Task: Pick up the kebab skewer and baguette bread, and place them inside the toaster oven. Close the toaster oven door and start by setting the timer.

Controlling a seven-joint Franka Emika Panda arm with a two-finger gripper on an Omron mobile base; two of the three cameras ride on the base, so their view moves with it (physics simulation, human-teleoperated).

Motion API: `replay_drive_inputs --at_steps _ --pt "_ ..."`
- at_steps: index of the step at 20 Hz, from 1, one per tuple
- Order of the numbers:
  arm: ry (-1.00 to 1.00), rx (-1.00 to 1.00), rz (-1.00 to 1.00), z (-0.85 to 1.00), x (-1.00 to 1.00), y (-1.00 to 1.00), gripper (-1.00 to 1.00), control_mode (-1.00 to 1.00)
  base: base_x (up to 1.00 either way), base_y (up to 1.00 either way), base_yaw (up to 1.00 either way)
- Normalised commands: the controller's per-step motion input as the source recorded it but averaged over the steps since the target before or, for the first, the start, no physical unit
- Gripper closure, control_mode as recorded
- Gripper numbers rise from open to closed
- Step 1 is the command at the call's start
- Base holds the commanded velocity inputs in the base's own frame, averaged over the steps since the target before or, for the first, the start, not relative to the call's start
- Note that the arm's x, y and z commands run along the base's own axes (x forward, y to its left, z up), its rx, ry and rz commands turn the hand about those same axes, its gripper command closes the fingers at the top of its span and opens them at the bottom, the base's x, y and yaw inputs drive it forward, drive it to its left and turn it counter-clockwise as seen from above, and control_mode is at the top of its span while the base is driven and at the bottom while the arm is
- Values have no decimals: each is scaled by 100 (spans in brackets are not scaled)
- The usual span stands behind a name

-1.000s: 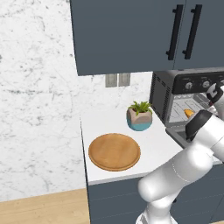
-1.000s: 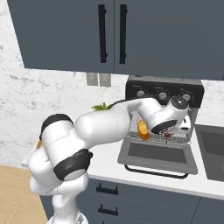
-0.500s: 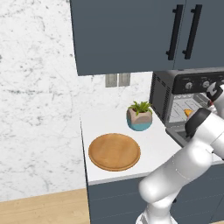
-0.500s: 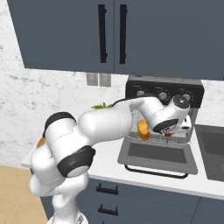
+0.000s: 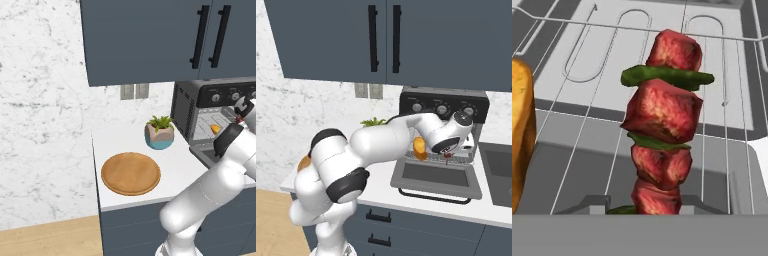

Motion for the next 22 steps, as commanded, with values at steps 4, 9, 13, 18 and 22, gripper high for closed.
replay_drive_inputs --at_steps 4,9,13,18,22 --pt "5 0 2 -20 1 0 100 -100 0 0 0" --pt "5 0 2 -17 1 0 100 -100 0 0 0" --pt "7 0 1 -31 -5 0 100 -100 0 0 0" --pt "1 0 1 -30 -18 4 -100 -100 0 0 0" --pt "0 0 0 -17 -19 1 -100 -100 0 0 0"
